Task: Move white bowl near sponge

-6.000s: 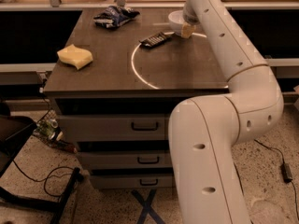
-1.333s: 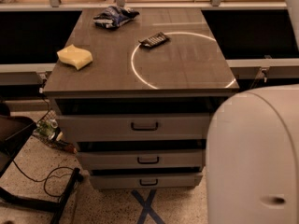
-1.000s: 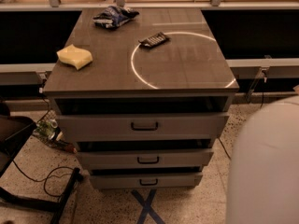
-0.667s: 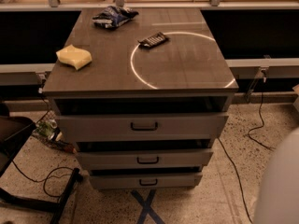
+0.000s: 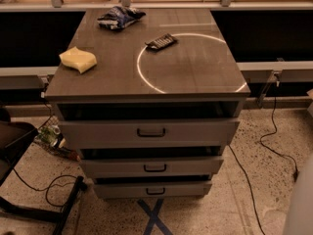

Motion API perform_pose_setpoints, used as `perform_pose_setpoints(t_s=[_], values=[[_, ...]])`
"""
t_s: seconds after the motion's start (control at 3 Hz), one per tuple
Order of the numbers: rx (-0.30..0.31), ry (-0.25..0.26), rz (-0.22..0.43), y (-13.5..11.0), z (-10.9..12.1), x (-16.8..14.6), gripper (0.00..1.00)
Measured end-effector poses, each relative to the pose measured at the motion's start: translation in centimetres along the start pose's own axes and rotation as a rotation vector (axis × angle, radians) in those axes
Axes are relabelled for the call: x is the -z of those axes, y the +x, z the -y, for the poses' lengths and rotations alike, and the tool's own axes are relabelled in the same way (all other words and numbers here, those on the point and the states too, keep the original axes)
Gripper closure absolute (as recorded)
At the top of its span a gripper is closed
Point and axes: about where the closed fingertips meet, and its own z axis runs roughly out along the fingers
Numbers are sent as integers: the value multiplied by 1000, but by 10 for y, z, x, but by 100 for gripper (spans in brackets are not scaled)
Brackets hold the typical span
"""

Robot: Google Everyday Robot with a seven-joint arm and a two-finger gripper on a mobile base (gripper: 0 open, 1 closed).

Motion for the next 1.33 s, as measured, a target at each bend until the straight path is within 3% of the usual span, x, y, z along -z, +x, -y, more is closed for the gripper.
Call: perform_pose_setpoints(t_s=[0.33,0.67,1.0,1.33], values=[[-3,-87,257,-39,-19,-13,100],[-8,-104,335,-57,-22,-11,100],[-2,-108,328,-57,-23,-14,100],[39,-144,304,-62,-39,-29,100]])
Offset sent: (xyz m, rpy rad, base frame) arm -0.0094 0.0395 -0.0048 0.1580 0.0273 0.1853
